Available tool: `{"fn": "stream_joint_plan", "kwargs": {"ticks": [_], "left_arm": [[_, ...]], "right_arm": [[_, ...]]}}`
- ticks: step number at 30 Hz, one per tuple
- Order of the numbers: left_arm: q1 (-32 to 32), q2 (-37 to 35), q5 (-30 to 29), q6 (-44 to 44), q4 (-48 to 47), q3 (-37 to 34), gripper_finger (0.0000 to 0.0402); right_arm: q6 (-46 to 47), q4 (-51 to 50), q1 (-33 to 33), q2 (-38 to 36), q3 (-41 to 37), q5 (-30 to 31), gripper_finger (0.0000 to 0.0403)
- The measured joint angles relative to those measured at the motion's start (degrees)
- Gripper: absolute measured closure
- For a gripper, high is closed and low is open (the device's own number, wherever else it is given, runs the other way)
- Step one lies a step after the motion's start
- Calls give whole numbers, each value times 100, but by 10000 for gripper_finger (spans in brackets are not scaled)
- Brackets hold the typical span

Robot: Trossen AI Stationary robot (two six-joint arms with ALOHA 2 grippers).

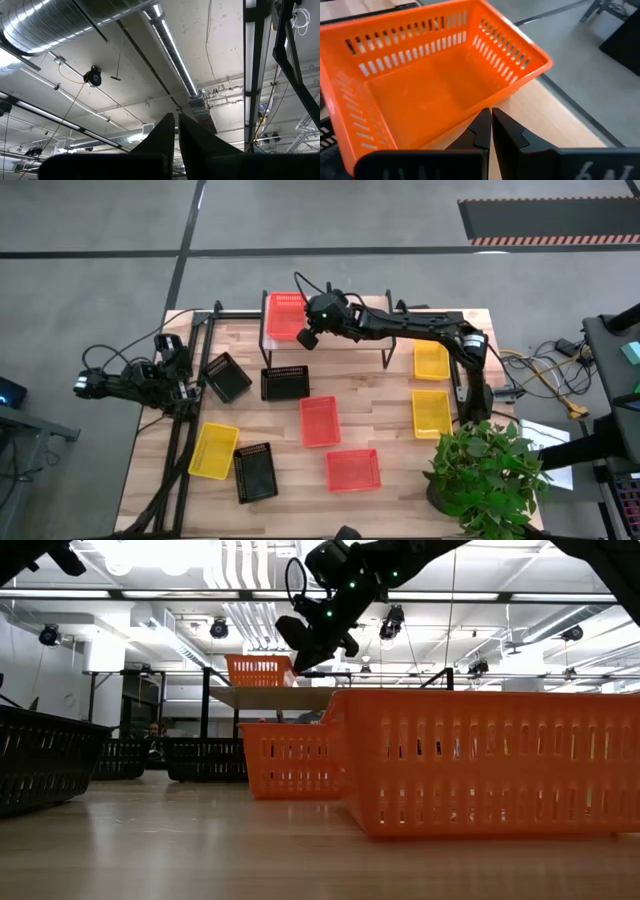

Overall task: Stack baskets on shelf by color
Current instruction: Put the top right orange basket on the shelf, then put the top right black basket on the shelf

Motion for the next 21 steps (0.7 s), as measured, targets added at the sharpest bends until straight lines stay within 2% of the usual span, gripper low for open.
{"fn": "stream_joint_plan", "kwargs": {"ticks": [12, 21], "left_arm": [[-1, -1, 0, -9, 0, 0, 394], [-1, -1, 0, -10, -1, 0, 394]], "right_arm": [[-26, -143, 33, -212, 4, 8, 394], [-92, -462, 396, -536, 11, 10, 394]]}}
